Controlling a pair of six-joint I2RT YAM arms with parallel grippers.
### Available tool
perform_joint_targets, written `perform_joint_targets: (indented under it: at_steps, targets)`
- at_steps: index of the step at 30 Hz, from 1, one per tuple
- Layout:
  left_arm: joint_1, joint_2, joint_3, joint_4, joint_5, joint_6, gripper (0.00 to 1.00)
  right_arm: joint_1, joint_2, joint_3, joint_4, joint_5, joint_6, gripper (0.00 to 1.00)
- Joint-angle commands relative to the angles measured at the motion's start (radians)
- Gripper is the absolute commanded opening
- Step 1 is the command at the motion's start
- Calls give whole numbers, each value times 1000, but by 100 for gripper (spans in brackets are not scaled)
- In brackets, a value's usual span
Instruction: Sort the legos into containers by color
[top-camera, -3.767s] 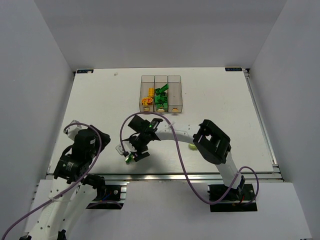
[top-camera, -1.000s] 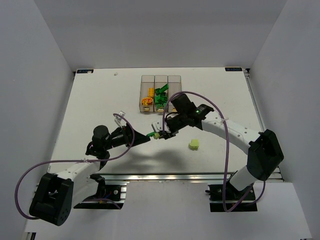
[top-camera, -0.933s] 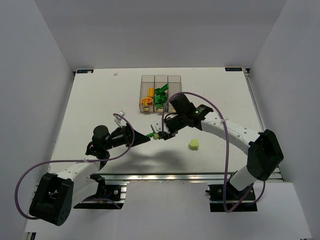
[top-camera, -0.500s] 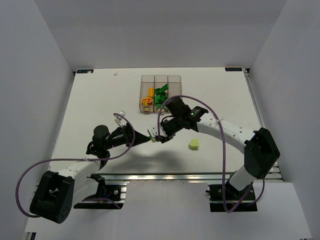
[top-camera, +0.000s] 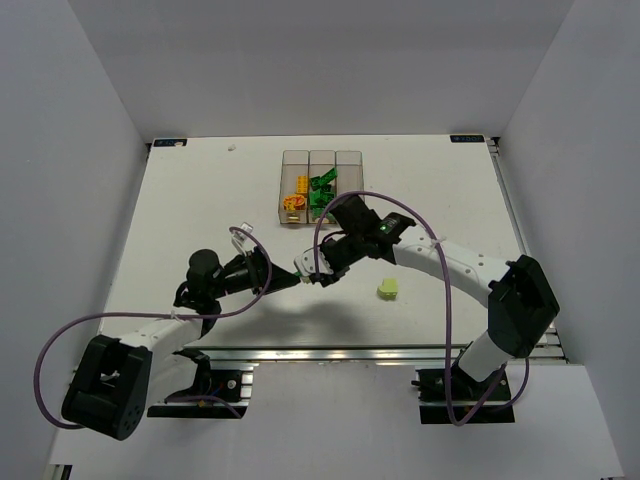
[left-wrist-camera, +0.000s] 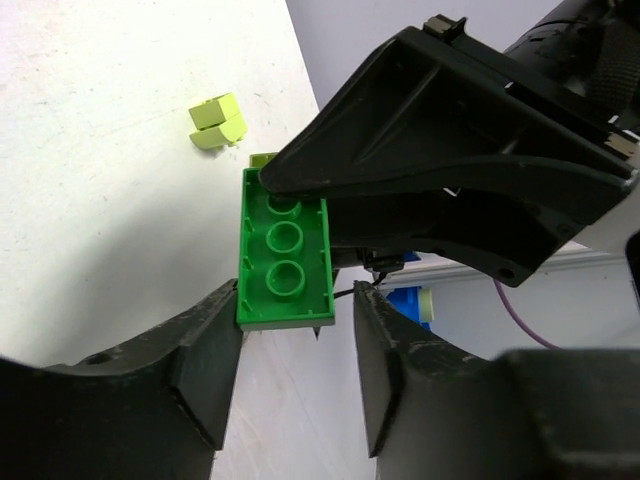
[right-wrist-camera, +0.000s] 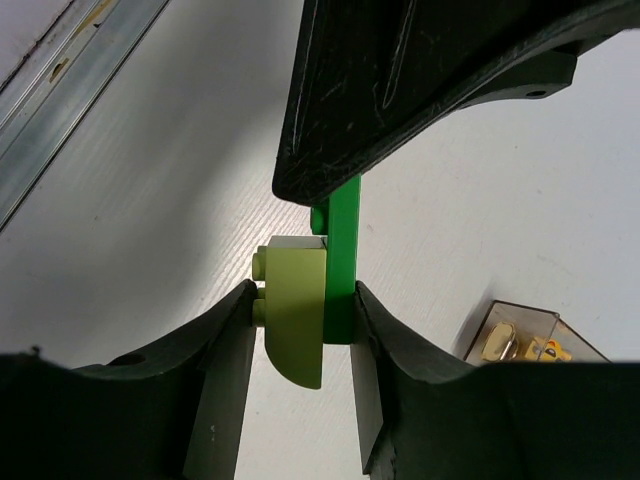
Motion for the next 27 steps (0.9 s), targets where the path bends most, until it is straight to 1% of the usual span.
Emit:
perform_joint_targets:
  at_steps: [1, 2, 3, 6, 7, 11, 12, 13, 14, 15, 16, 21, 22, 23, 24, 25, 26, 27]
  targets:
    - [0, 14, 26, 7, 28, 18, 56, 11, -4, 37, 26, 0, -28, 20]
    - [0, 17, 27, 8, 28, 16, 50, 14, -7, 34, 26, 0, -30, 20]
    - [0, 22, 27, 18, 28, 13, 48, 14, -9, 32, 27, 0, -30, 21]
    - [0, 30, 27, 37, 31, 2, 42, 15, -16, 19, 40, 2, -31, 29]
    - [0, 30, 27, 41, 28, -1, 40, 15, -22, 13, 46, 3, -33, 33]
    - [0, 27, 30, 60, 28, -7, 31, 15, -30, -7, 96, 9, 9, 46]
    - [0, 27, 32, 64, 29, -10, 29, 15, -30, -12, 106, 17, 21, 54]
    - [-1, 28, 30, 65, 28, -13, 29, 15, -30, -12, 118, 22, 35, 59]
    - [0, 25, 32, 64, 26, -12, 29, 15, -30, -15, 141, 28, 52, 67]
    - [-1, 22, 30, 62, 25, -10, 28, 14, -32, -18, 155, 44, 87, 88]
    - [0, 19, 30, 56, 22, -4, 28, 15, -36, -21, 170, 54, 104, 89]
    - [0, -12, 32, -24, -7, 42, 23, -3, -70, -41, 231, 86, 197, 89]
    - [-1, -19, 38, -44, -15, 74, 21, -12, -79, -37, 233, 80, 252, 89]
    - [0, -38, 44, -88, -32, 96, 20, -36, -84, -31, 224, 40, 318, 89]
    - [0, -50, 49, -111, -43, 119, 19, -53, -84, -21, 224, 13, 319, 89]
    - [0, -65, 53, -139, -58, 169, 19, -70, -84, -9, 201, -15, 395, 89]
    - [0, -79, 68, -200, -72, 195, 19, -105, -82, 23, 181, -49, 427, 89]
    - [0, -91, 79, -232, -102, 226, 19, -122, -78, 37, 156, -114, 453, 89]
